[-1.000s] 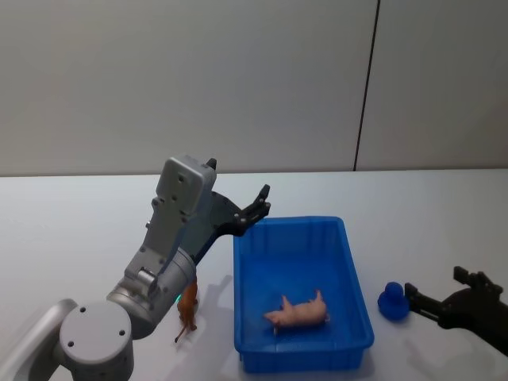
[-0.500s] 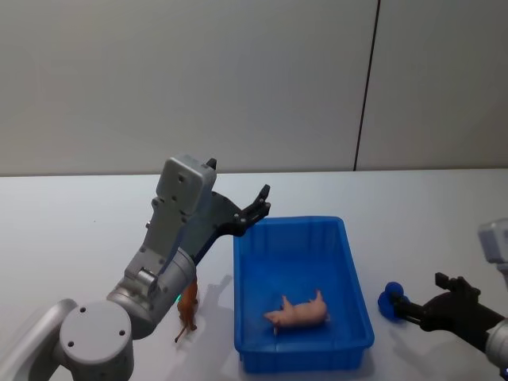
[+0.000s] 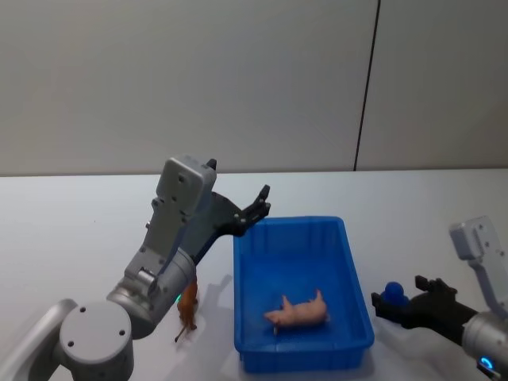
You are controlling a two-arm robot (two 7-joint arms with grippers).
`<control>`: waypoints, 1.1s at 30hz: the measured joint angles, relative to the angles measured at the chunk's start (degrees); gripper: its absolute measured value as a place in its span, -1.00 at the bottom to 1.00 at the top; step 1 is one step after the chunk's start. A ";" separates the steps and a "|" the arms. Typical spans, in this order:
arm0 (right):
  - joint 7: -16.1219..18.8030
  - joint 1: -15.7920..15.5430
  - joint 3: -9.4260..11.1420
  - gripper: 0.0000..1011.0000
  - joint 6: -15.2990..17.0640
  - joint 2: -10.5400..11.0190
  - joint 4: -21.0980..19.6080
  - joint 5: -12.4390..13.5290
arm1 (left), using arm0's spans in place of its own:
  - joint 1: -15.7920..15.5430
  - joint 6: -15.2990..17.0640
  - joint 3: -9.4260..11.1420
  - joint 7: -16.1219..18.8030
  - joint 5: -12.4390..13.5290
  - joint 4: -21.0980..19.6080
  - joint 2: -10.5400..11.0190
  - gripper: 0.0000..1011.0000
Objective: Pick up the two dolls from the table and place them into the box.
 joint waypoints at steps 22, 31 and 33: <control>1.34 4.21 -1.51 0.74 0.42 -2.48 6.78 -2.15 | 0.00 0.00 0.00 0.01 0.00 0.00 0.00 0.98; 1.38 4.64 -1.68 0.23 0.53 -2.73 7.55 -2.44 | 0.00 0.00 0.00 0.01 0.00 0.00 0.00 0.98; 1.40 4.70 -1.70 0.11 0.55 -2.75 7.63 -2.47 | 0.00 0.00 0.00 0.01 0.00 0.00 0.00 0.98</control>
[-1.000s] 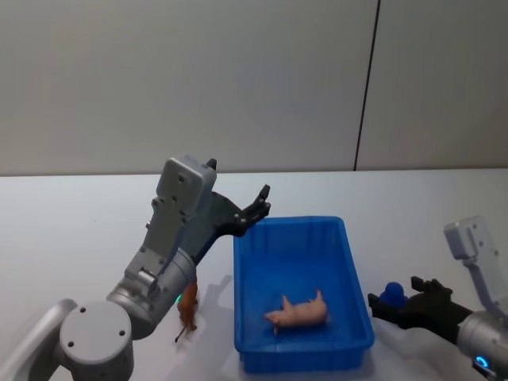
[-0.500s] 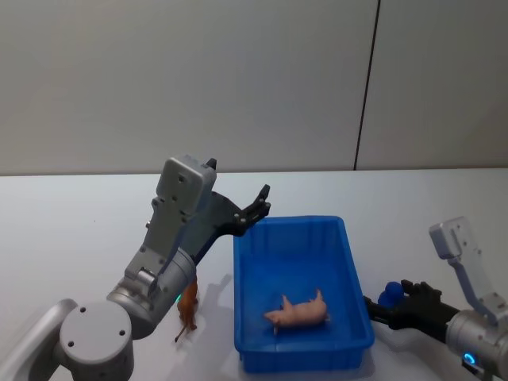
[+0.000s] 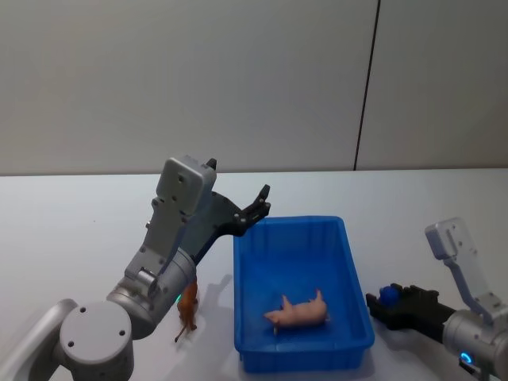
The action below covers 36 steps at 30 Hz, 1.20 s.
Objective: Pick up the two dolls from the table and place them into the box.
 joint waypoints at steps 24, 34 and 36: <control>-0.92 -0.96 0.47 -0.48 -4.24 0.91 -2.89 -0.38 | 0.00 0.00 0.00 0.00 0.00 0.00 0.00 0.98; 1.38 -0.28 0.66 -0.59 -8.42 1.34 -5.95 -1.69 | 0.00 0.00 0.00 0.00 0.00 0.00 0.00 0.98; 1.88 -0.04 0.66 -0.62 -8.89 1.35 -6.43 -1.88 | 0.00 0.00 0.00 0.00 0.00 0.00 0.00 0.98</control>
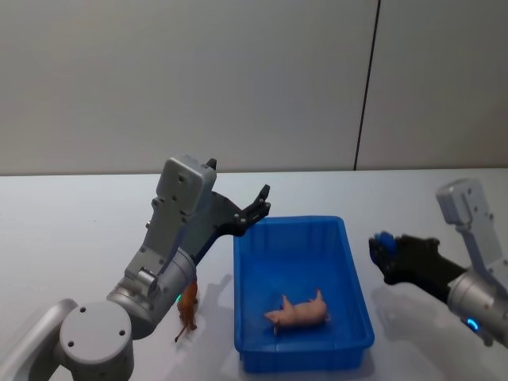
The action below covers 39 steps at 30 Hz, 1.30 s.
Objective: Pick up the two dolls from the table and place them into the box.
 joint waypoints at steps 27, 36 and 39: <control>15.89 9.16 -2.09 -0.83 -1.69 -3.10 -1.70 -0.91 | 0.00 0.00 0.00 0.00 0.00 0.00 0.00 0.98; 19.56 11.48 -2.89 -0.41 3.76 -4.05 0.28 -0.29 | 0.00 0.00 0.00 0.00 0.00 0.00 0.00 0.98; 20.38 12.05 -3.13 -0.25 5.84 -4.21 1.02 -0.17 | 0.00 0.00 0.00 0.00 0.00 0.00 0.00 0.98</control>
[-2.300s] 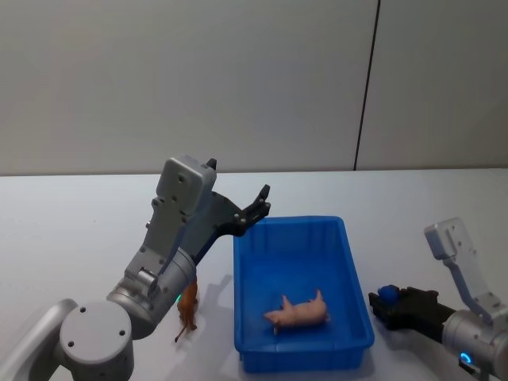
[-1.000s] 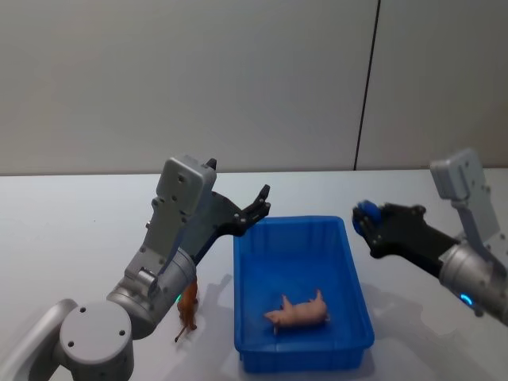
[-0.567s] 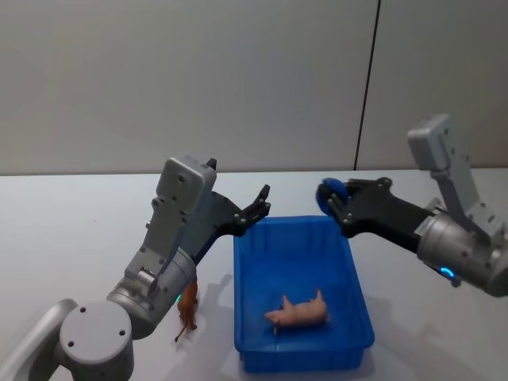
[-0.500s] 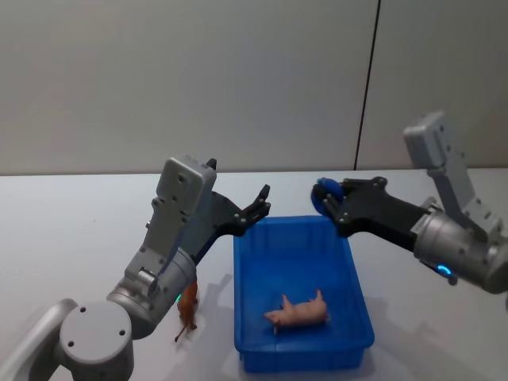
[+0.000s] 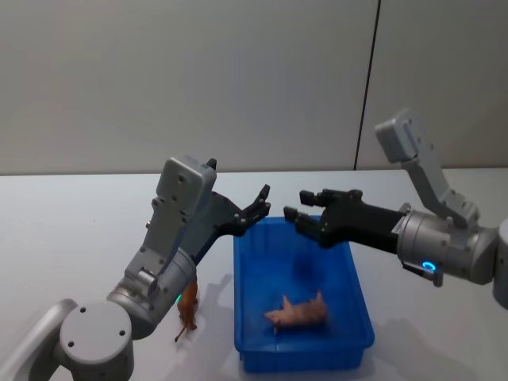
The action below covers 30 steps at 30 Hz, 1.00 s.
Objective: Pick up the two dolls from the table and place them into the box.
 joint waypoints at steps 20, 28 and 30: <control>2.20 1.92 -0.93 0.93 7.96 -0.34 3.73 0.19 | 0.00 0.00 0.00 0.00 0.00 0.00 0.00 0.98; 1.74 1.93 -0.85 0.98 6.10 -0.04 3.67 0.90 | 0.00 0.00 0.00 0.00 0.00 0.00 0.00 0.98; 1.37 1.83 -0.71 0.98 5.28 0.11 3.53 1.26 | 0.00 0.00 0.00 0.00 0.00 0.00 0.00 0.98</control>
